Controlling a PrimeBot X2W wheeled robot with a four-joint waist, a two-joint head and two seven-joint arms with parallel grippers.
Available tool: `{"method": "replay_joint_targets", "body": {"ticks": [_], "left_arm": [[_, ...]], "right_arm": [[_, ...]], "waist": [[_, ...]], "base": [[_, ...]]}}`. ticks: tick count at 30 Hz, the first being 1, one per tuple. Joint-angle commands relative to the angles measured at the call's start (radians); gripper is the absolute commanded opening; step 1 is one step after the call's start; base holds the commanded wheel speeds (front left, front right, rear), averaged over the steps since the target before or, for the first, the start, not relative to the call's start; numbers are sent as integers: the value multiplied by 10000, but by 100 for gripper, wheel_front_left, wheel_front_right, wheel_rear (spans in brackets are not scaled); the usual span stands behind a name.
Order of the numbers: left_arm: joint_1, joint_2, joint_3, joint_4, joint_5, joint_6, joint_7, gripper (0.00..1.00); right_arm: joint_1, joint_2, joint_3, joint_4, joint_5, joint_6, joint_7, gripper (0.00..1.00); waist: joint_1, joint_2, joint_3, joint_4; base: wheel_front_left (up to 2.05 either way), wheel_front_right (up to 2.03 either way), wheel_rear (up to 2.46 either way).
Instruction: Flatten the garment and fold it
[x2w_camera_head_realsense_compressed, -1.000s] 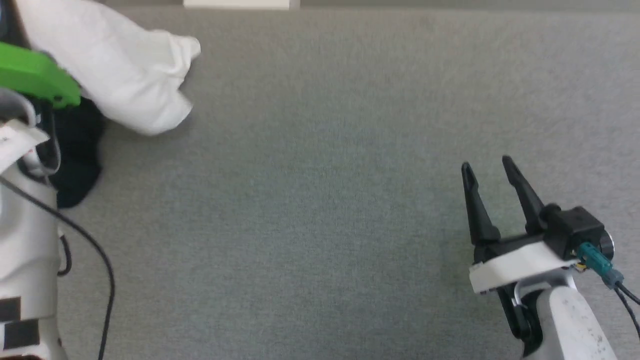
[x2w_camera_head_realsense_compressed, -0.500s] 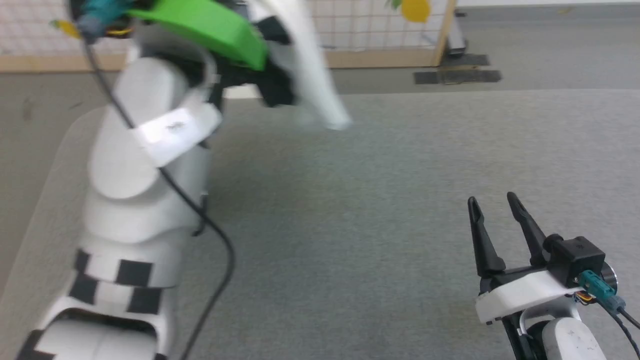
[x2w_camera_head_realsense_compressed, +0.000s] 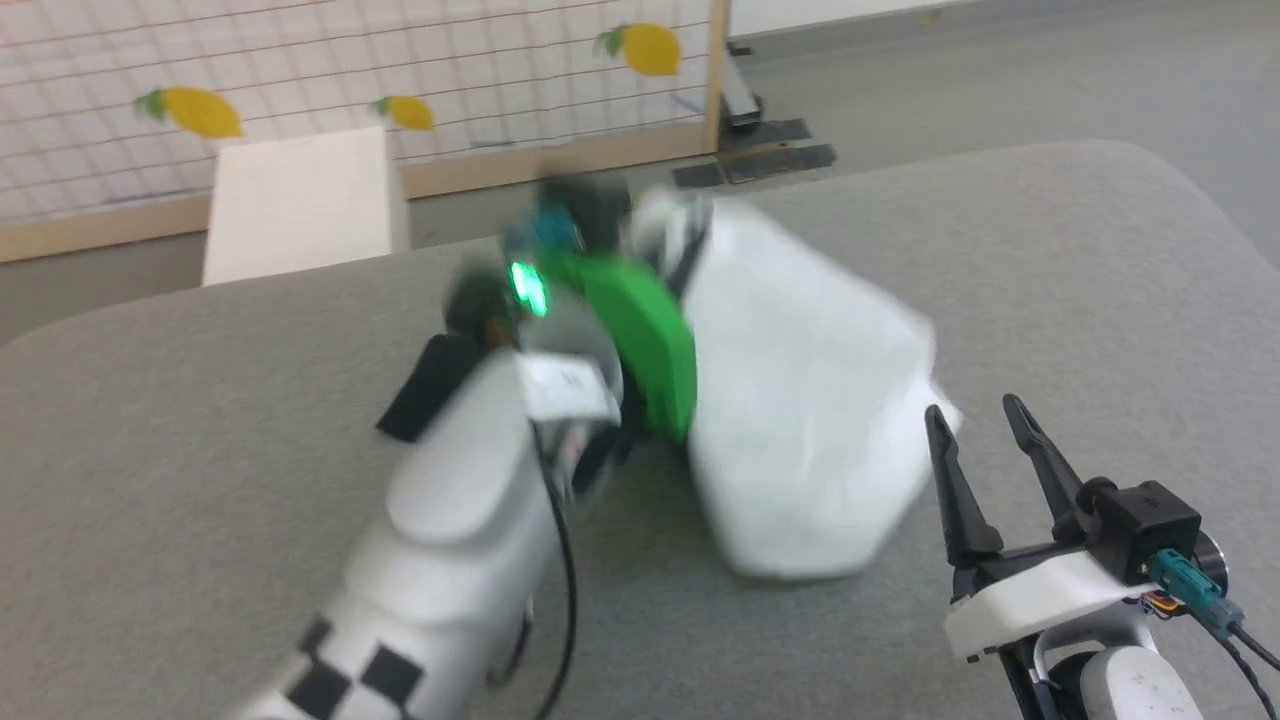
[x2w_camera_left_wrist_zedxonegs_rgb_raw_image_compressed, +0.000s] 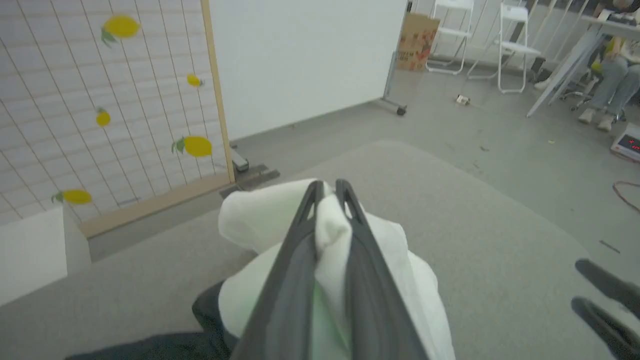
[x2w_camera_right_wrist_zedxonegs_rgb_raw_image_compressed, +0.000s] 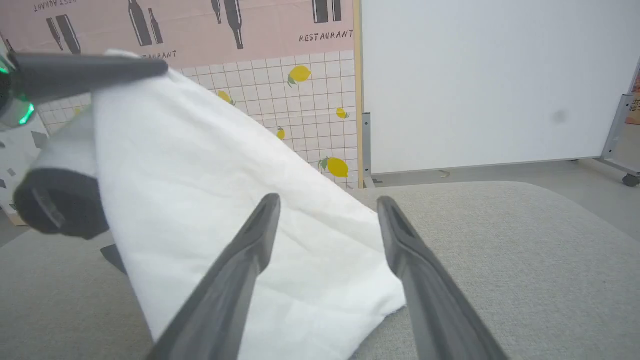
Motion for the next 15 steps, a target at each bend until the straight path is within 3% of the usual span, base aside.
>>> {"method": "replay_joint_targets", "body": {"ticks": [1,6,11,12,13,15], "left_arm": [[371,8,-182,264,-149,37,316,0],[1510,7,-1217,1607,-527,-71,2034,0],[2142,6,-1687,1998,-1194,-198,3315,0],[2183,6,-1689,1947,-1275,-176,3337,19],[2206,6,-1630,1860,-1318,-117,3186,100],[2216,11,-1448,1552,-1313,-48,2520,100]], "right_arm": [[151,7,23,-66,54,-15,54,100],[188,7,-19,-126,61,-15,36,100],[154,7,-91,-122,60,-15,29,100],[136,7,-85,-114,57,-15,31,100],[125,7,-72,-111,44,-15,33,100],[111,7,-44,-114,23,-15,42,100]], "waist": [[1,-1,98,-426],[1,-1,290,-568],[1,-1,399,-443],[1,-1,406,-385],[1,-1,405,-331],[1,-1,393,-190]], "base": [[0,0,0],[0,0,0],[0,0,0],[0,0,0],[0,0,0],[0,0,0]]}}
